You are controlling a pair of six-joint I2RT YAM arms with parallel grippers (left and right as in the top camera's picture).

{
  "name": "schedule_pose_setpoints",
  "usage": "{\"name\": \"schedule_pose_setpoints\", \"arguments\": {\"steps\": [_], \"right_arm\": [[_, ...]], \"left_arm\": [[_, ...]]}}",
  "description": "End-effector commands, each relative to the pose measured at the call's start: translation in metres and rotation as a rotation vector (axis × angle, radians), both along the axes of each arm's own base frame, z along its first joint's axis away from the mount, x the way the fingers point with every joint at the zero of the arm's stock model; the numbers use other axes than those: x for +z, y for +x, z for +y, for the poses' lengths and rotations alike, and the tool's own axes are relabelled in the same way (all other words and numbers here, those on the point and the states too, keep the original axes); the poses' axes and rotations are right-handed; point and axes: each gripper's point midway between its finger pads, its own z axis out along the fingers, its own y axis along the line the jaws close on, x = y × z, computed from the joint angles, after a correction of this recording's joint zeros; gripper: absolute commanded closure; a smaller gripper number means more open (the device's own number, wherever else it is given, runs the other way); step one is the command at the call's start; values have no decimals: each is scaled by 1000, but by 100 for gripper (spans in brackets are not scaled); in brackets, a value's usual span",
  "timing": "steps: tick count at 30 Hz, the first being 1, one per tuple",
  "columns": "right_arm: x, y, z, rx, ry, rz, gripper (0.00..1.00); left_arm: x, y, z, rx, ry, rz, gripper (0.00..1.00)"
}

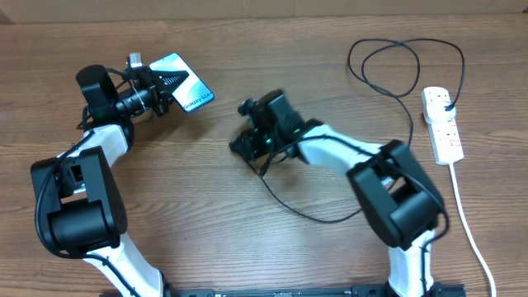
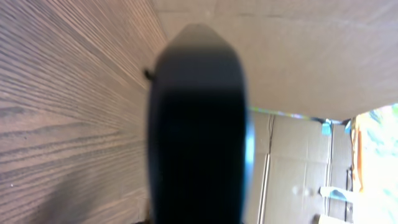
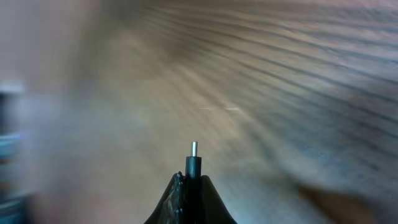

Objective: Plug charger to phone and switch on socket

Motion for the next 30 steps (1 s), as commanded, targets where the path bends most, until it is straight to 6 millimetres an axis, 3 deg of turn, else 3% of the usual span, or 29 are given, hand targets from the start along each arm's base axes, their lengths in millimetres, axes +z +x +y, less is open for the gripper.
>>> {"name": "schedule_pose_setpoints", "arguments": {"steps": [1, 7, 17, 25, 30], "right_arm": [[85, -28, 3, 156, 267, 83, 96], [114, -46, -20, 227, 383, 223, 96], [108, -63, -35, 187, 369, 432, 96], [118, -69, -84, 151, 391, 418, 96], [115, -88, -87, 170, 414, 428, 96]], "left_arm": [[15, -10, -8, -83, -17, -48, 96], [32, -25, -18, -193, -72, -71, 96], [58, -30, -48, -262, -101, -124, 96], [31, -73, -39, -180, -108, -110, 96], [39, -90, -43, -106, -134, -166, 95]]}}
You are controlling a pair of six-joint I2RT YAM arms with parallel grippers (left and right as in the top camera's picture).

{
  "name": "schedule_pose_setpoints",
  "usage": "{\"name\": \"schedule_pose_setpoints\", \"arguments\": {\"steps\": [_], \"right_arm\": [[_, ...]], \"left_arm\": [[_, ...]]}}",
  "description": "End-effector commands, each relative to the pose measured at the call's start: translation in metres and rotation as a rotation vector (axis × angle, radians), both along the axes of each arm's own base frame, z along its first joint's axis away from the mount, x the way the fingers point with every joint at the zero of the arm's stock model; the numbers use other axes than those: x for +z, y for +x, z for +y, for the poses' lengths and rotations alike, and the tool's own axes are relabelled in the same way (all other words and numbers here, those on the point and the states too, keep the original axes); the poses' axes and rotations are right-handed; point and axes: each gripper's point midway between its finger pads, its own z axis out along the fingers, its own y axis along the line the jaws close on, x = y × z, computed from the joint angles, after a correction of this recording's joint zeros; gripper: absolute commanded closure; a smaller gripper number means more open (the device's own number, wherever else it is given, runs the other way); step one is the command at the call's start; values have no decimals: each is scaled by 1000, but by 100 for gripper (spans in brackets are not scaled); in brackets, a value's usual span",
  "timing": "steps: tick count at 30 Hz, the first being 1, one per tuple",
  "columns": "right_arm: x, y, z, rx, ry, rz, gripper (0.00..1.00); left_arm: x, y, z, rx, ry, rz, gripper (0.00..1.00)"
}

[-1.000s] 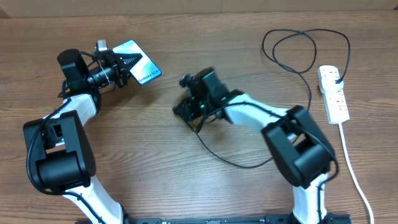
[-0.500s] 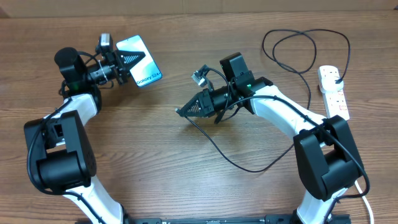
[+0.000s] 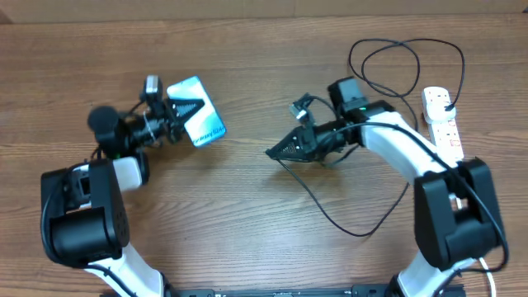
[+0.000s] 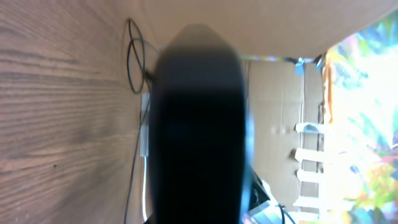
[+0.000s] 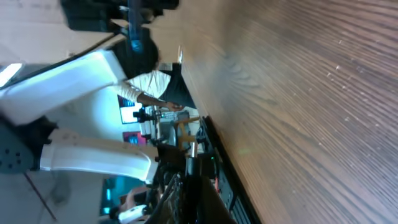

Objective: Plug charger to phone and switch on socket

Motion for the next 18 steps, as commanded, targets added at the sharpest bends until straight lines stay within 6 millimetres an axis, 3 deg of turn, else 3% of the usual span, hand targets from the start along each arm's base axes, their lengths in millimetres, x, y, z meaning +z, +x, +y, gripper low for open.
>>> {"name": "schedule_pose_setpoints", "arguments": {"steps": [1, 6, 13, 18], "right_arm": [[13, -26, 6, 66, 91, -34, 96], [-9, -50, -10, 40, 88, 58, 96], [-12, -55, -72, -166, 116, 48, 96], [-5, -55, -64, -152, 123, 65, 96]], "left_arm": [[25, -5, -8, 32, -37, -22, 95], [20, -8, -32, -12, -47, 19, 96], [-6, -5, -61, -17, -23, 134, 96], [-6, -8, -89, -70, 15, 93, 96]]}}
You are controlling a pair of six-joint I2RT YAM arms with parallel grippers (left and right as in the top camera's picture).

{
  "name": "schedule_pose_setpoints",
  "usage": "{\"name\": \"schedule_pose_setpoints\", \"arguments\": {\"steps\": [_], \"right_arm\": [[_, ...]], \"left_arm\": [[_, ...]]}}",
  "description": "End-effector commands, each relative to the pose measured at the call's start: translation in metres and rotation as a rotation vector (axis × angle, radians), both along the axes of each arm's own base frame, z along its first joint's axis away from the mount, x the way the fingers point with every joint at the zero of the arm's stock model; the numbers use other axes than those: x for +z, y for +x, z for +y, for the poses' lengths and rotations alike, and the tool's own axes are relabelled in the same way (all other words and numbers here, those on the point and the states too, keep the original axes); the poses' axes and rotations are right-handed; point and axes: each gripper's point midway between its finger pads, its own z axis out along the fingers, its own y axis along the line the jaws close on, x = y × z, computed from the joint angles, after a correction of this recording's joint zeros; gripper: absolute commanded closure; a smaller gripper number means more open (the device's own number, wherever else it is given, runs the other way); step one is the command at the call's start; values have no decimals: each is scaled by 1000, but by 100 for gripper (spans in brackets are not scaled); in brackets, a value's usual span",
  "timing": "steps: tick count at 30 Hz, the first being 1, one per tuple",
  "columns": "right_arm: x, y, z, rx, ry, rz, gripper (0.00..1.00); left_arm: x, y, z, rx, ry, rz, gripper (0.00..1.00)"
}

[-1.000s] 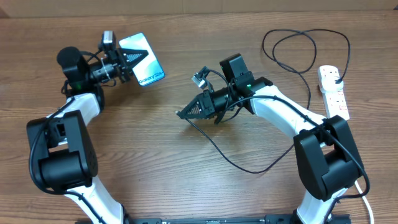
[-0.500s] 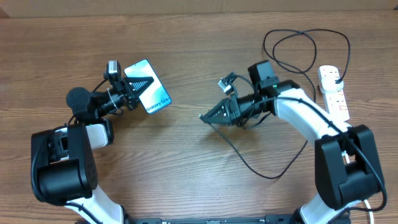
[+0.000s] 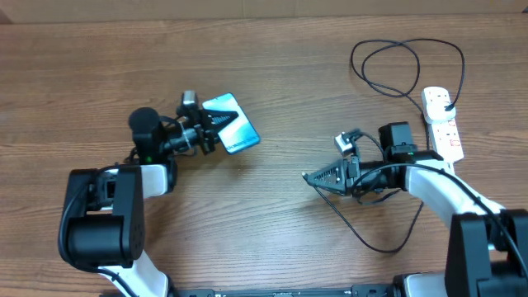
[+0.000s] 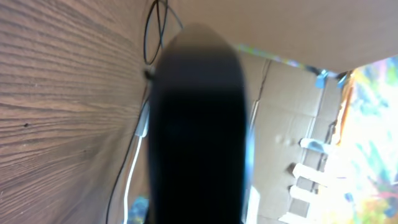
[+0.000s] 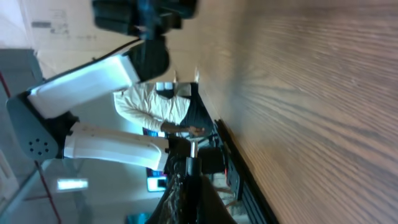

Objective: Plug charger to phone and switch on socket

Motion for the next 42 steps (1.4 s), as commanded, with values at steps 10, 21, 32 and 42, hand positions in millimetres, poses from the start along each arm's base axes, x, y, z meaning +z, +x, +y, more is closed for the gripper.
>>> {"name": "schedule_pose_setpoints", "arguments": {"steps": [10, 21, 32, 42], "right_arm": [[20, 7, 67, 75, -27, 39, 96], [25, 22, 95, -11, -65, 15, 96], [35, 43, 98, -106, -52, -17, 96], [34, 43, 98, -113, -58, -13, 96]], "left_arm": [[26, 2, -21, -43, 37, -177, 96], [26, -1, -22, -61, 36, -183, 96], [26, -2, -23, -69, 34, -182, 96], [26, -2, -23, -68, 29, -169, 95]]}}
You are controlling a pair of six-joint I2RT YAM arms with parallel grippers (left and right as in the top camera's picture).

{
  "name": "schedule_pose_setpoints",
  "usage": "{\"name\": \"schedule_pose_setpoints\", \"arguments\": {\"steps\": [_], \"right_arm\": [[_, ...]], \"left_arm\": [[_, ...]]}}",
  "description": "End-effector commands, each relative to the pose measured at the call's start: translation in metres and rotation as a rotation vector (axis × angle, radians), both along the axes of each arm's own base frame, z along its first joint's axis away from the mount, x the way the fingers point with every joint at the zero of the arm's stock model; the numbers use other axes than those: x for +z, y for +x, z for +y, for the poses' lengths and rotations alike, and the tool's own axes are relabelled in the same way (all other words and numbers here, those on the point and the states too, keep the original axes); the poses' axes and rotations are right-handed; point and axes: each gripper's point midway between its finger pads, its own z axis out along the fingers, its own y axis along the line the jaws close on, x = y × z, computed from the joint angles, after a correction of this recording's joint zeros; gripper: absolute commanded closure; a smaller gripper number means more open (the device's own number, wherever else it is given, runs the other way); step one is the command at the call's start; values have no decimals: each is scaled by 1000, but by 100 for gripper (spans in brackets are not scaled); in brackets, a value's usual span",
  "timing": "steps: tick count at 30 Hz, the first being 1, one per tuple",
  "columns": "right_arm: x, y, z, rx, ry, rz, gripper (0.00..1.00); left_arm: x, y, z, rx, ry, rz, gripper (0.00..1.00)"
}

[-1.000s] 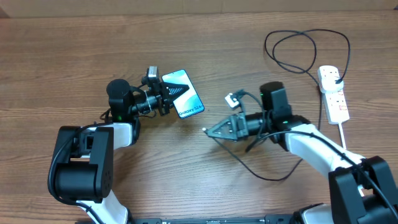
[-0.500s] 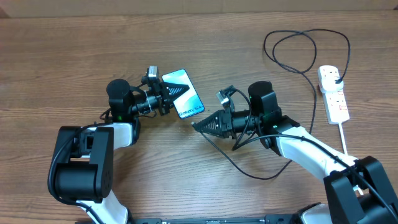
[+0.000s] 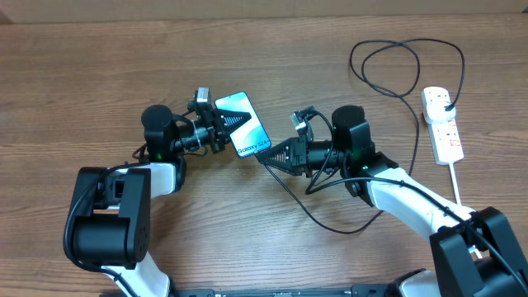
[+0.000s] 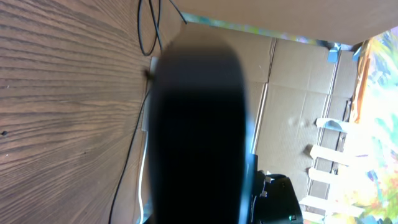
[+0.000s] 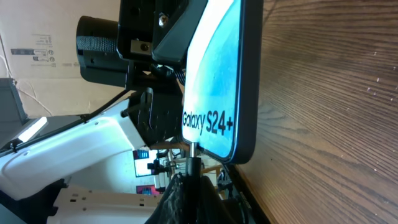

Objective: Plug charger to phone and switch on socket

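My left gripper (image 3: pixel 221 126) is shut on a phone (image 3: pixel 245 124) with a lit blue screen, holding it tilted above the table. In the left wrist view the phone's dark back (image 4: pixel 199 124) fills the middle and hides the fingers. My right gripper (image 3: pixel 268 156) is shut on the black charger plug (image 5: pixel 193 169). The plug's metal tip (image 5: pixel 193 148) sits right at the lower edge of the phone (image 5: pixel 217 81). Whether the tip is in the port cannot be told. The white power strip (image 3: pixel 441 124) lies at the far right.
The black charger cable (image 3: pixel 388 58) loops at the back right and trails under my right arm. A white lead (image 3: pixel 466 223) runs from the power strip toward the front edge. Cardboard boxes stand beyond the wooden table (image 3: pixel 99 49).
My right gripper has moved left and further back with the plug, from well right of the phone up to its lower edge. My left gripper has shifted the phone slightly right.
First the left gripper held the phone at the far left and the right gripper held the plug mid-table. Then the phone was nearer the middle, with the plug further right at each moment. Now phone and plug meet at the table's centre.
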Motion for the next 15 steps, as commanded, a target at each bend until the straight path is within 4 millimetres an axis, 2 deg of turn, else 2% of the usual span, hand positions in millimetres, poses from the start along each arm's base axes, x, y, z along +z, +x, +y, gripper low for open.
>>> {"name": "schedule_pose_setpoints", "arguments": {"steps": [1, 15], "right_arm": [[6, 2, 0, -11, 5, -14, 96], [9, -6, 1, 33, 23, -2, 96]], "left_arm": [[22, 3, 0, -14, -4, -77, 96], [22, 6, 3, 9, -16, -42, 96]]}}
